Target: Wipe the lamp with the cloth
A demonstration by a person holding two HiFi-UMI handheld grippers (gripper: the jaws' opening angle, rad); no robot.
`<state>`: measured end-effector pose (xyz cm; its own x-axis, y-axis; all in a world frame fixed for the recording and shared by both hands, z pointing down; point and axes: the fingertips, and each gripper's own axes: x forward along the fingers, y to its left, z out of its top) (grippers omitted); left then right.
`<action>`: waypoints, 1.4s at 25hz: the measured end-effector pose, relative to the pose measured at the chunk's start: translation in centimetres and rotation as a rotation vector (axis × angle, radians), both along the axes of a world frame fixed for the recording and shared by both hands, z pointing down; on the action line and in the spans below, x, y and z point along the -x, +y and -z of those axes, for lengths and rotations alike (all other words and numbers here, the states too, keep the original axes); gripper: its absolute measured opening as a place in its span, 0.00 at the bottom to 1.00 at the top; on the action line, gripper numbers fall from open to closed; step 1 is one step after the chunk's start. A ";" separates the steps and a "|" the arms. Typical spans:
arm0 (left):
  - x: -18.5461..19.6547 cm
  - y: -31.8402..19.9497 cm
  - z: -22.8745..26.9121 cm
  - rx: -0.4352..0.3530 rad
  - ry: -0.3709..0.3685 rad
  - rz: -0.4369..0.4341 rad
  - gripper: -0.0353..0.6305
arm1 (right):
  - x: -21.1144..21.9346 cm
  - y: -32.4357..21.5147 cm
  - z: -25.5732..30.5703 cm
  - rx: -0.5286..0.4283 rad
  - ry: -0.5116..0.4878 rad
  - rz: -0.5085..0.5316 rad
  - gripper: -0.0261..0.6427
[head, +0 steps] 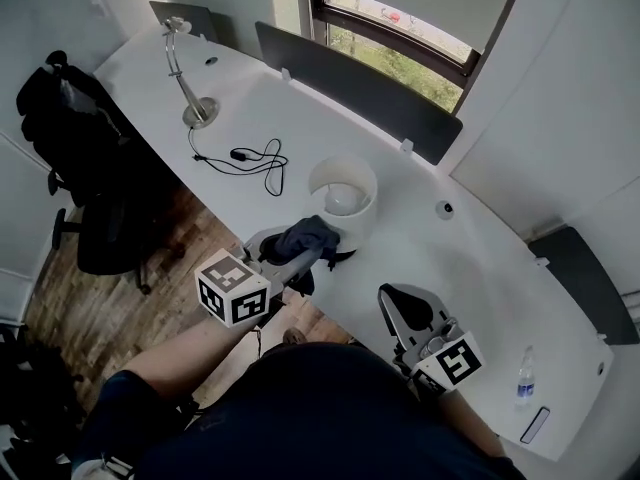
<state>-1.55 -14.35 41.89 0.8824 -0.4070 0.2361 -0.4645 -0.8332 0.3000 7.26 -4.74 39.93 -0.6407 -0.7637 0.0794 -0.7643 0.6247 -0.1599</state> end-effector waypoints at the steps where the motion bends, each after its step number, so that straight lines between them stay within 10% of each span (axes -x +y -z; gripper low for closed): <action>1: -0.1 -0.1 0.7 -0.005 0.007 0.018 0.26 | -0.2 -0.2 0.0 -0.004 -0.006 0.017 0.06; 10: -0.2 -0.6 2.3 -0.030 -0.003 0.115 0.26 | -1.4 -1.9 -0.3 -0.004 -0.019 0.122 0.06; 35: 3.1 -3.7 -11.2 0.193 -0.107 -0.074 0.26 | 2.5 -6.4 -1.1 0.069 0.055 -0.049 0.06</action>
